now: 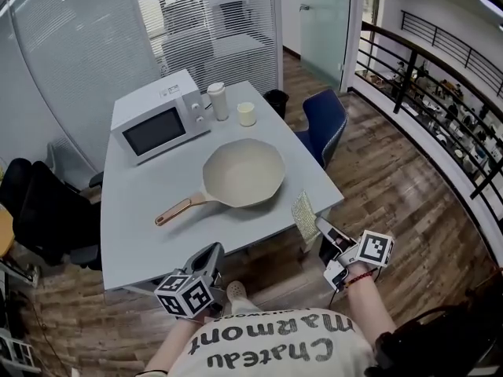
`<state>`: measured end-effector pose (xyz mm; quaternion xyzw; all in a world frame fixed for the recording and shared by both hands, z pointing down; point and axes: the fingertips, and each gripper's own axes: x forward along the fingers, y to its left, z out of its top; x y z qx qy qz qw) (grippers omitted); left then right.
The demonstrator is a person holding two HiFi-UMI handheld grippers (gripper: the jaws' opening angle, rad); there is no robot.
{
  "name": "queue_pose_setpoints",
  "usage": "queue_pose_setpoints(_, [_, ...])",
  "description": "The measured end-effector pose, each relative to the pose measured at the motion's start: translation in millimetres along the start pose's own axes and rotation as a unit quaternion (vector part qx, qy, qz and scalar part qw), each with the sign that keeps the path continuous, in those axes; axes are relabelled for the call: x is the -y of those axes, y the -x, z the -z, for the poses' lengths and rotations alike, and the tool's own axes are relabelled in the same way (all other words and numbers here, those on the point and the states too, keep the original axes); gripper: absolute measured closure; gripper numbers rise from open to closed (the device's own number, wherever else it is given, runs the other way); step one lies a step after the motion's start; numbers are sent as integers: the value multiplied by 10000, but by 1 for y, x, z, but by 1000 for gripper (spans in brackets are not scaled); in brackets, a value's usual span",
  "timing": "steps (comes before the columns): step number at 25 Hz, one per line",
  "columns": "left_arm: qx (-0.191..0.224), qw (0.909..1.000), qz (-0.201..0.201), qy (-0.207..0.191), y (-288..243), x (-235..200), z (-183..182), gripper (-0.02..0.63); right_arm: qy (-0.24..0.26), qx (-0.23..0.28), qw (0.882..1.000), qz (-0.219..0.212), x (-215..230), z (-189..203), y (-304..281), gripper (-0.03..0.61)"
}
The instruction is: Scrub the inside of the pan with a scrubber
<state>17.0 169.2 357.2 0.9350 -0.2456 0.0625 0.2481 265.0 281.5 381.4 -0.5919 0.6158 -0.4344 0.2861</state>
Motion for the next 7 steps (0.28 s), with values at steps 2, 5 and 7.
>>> queue_pose_setpoints(2, [-13, 10000, 8, -26, 0, 1, 0, 623, 33, -21, 10000, -47, -2, 1, -2, 525])
queue_pose_setpoints(5, [-19, 9999, 46, -90, -3, 3, -1, 623, 66, -60, 9999, -114, -5, 1, -6, 525])
queue_pose_setpoints(7, [-18, 9999, 72, -124, -4, 4, -2, 623, 90, -88, 9998, -168, -6, 2, -9, 525])
